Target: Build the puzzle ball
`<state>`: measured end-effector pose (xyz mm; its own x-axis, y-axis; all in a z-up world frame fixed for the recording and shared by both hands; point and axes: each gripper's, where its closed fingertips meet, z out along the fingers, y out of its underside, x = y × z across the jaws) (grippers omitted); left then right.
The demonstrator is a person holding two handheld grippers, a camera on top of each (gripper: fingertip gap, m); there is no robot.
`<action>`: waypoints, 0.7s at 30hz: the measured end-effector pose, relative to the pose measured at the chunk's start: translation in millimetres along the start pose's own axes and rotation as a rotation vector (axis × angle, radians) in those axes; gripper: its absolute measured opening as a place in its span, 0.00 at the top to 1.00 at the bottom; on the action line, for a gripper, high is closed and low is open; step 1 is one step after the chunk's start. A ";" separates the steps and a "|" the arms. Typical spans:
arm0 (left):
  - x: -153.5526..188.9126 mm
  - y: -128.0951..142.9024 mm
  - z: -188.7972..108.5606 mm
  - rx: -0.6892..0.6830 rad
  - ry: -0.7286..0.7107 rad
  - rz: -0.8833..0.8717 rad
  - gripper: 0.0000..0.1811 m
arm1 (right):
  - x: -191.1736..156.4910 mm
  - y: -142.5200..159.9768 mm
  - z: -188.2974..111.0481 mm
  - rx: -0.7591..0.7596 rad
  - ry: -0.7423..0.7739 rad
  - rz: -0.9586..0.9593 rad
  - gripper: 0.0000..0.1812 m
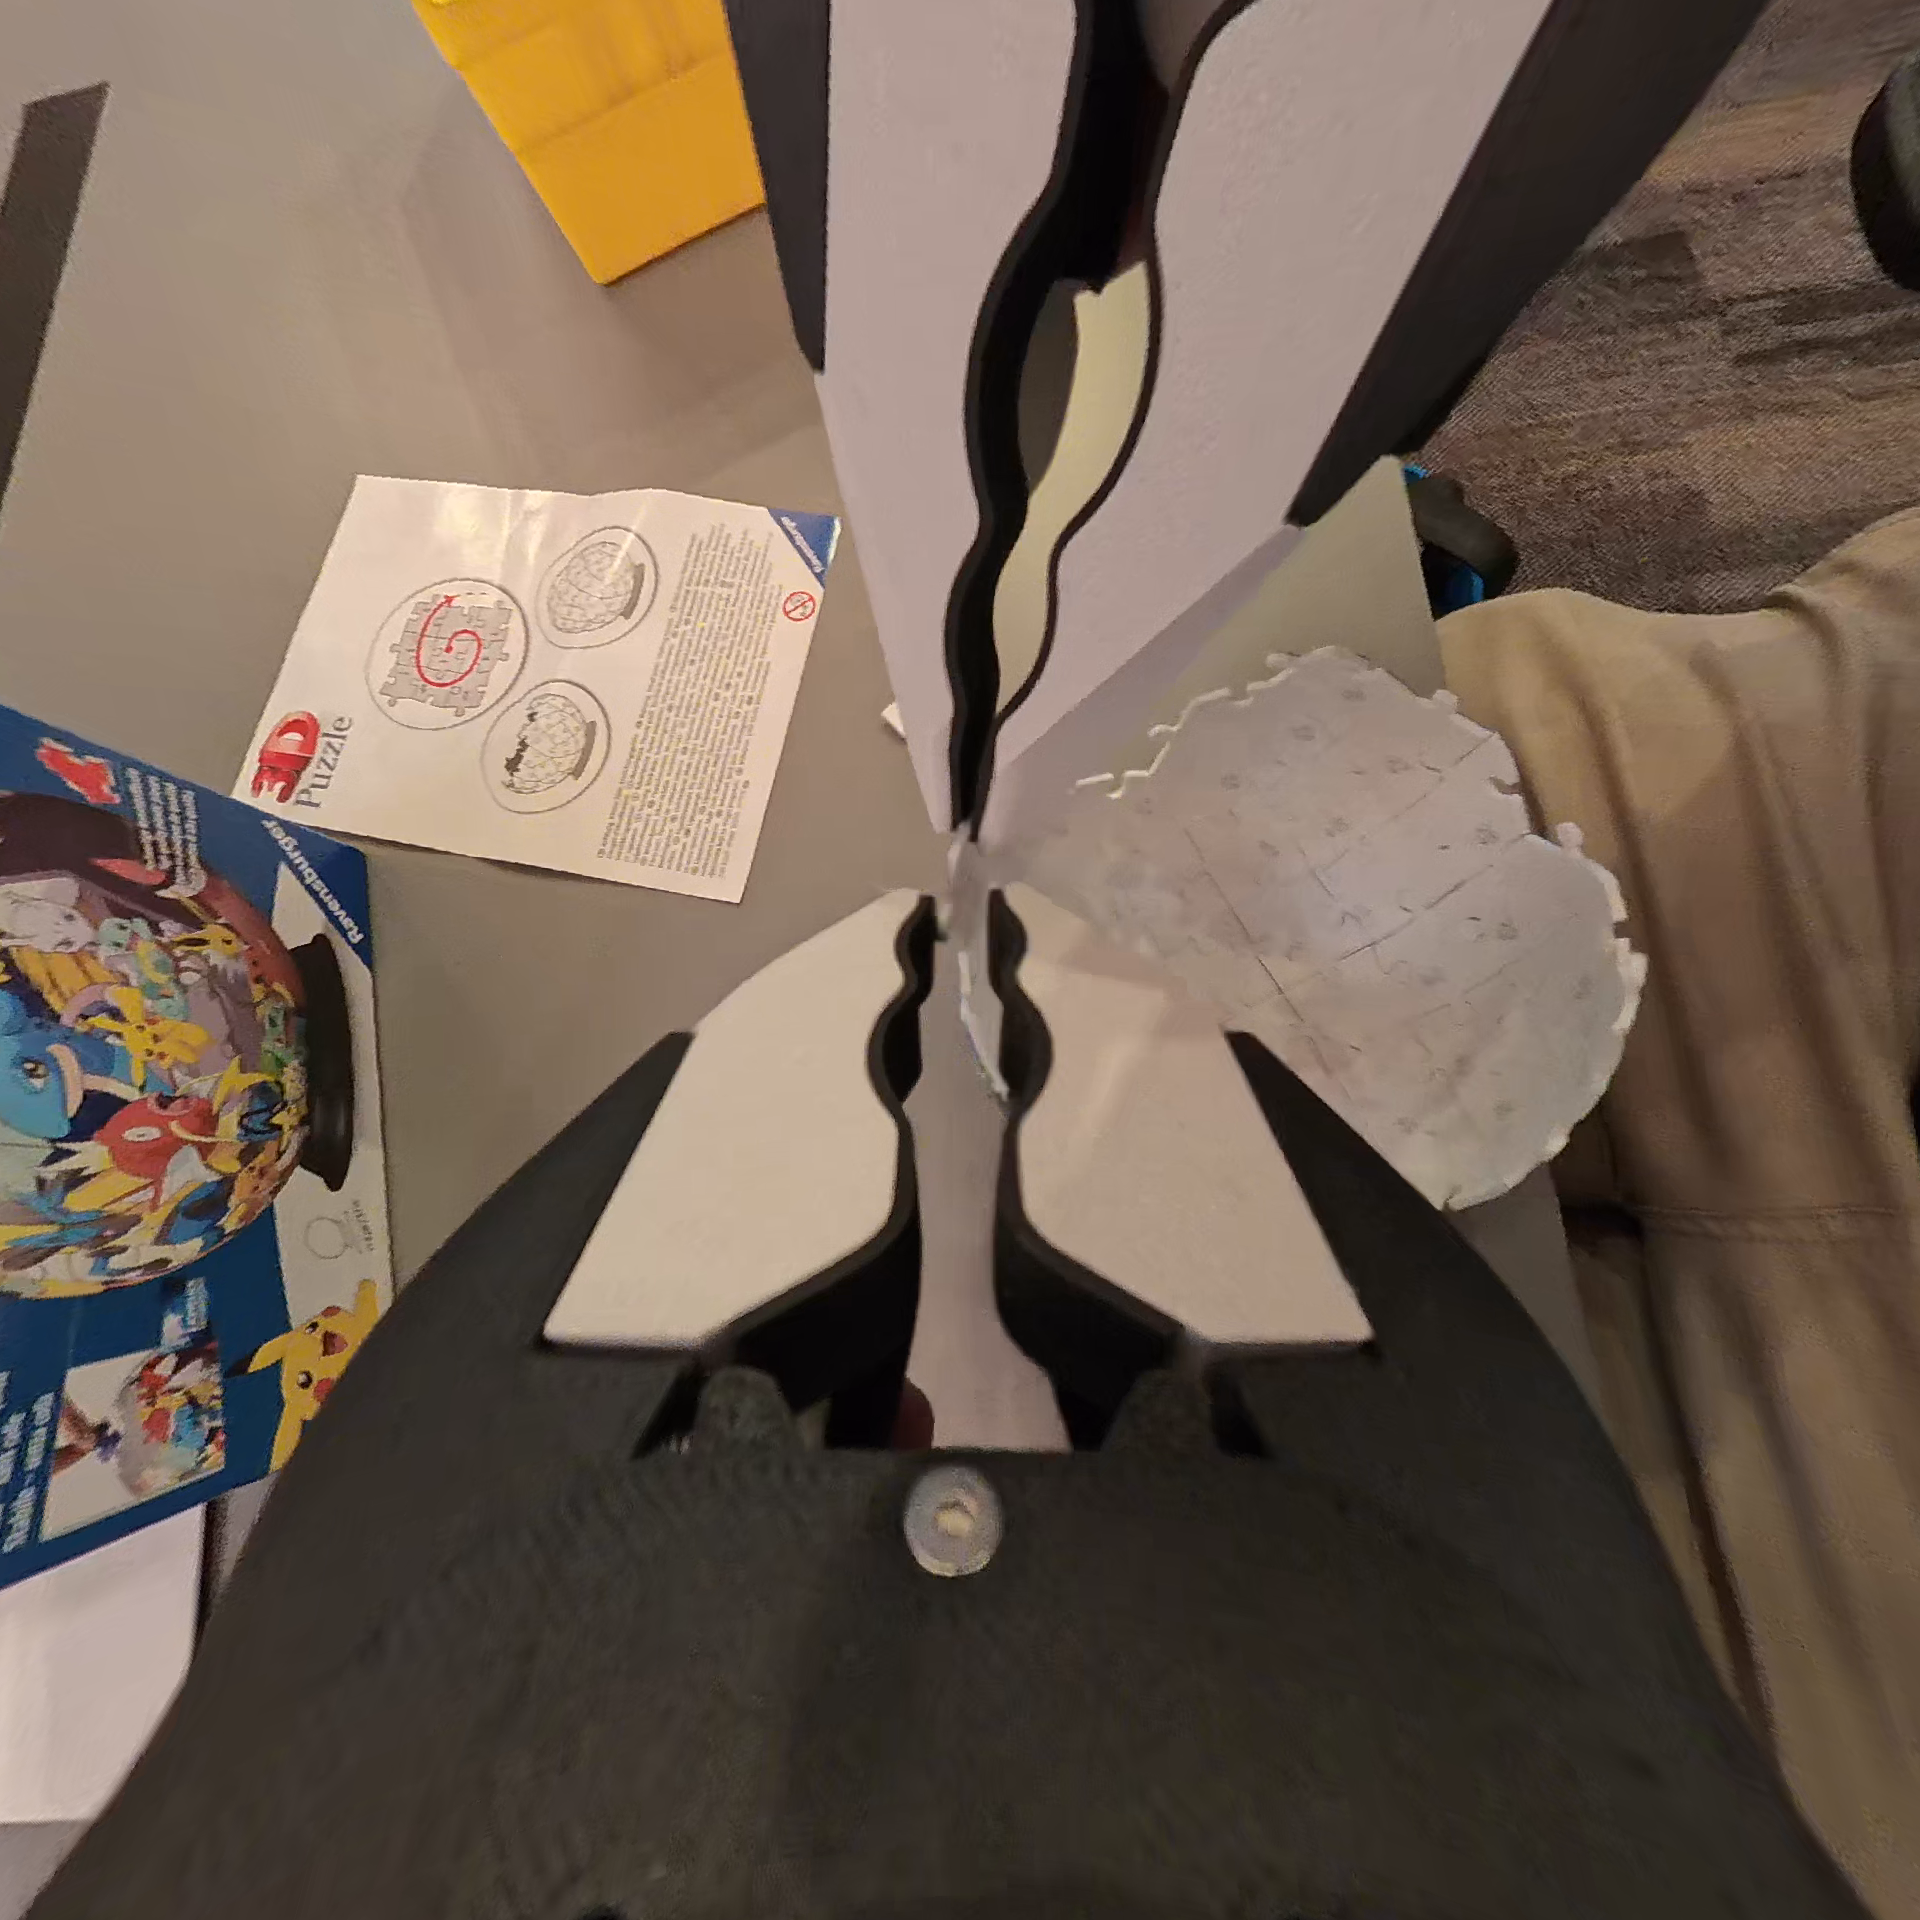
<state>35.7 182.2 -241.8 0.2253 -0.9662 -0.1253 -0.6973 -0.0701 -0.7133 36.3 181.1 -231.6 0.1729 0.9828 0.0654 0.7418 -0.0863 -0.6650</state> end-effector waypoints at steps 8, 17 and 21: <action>15.2 17.5 16.1 -0.071 0.075 -0.033 0.73 | 3.2 12.3 3.0 0.002 0.029 0.000 1.00; 12.6 26.7 35.7 -0.100 0.062 -0.053 0.80 | 3.0 15.5 8.7 0.008 0.036 -0.068 1.00; 10.7 28.5 38.9 -0.099 0.067 -0.068 0.84 | 5.0 14.7 9.2 0.016 0.052 -0.098 1.00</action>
<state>44.6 179.5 -290.2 0.2310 -0.9725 -0.0301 -0.7465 -0.1573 -0.6465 42.1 186.2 -247.9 0.1344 0.9764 0.1691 0.7467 0.0124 -0.6650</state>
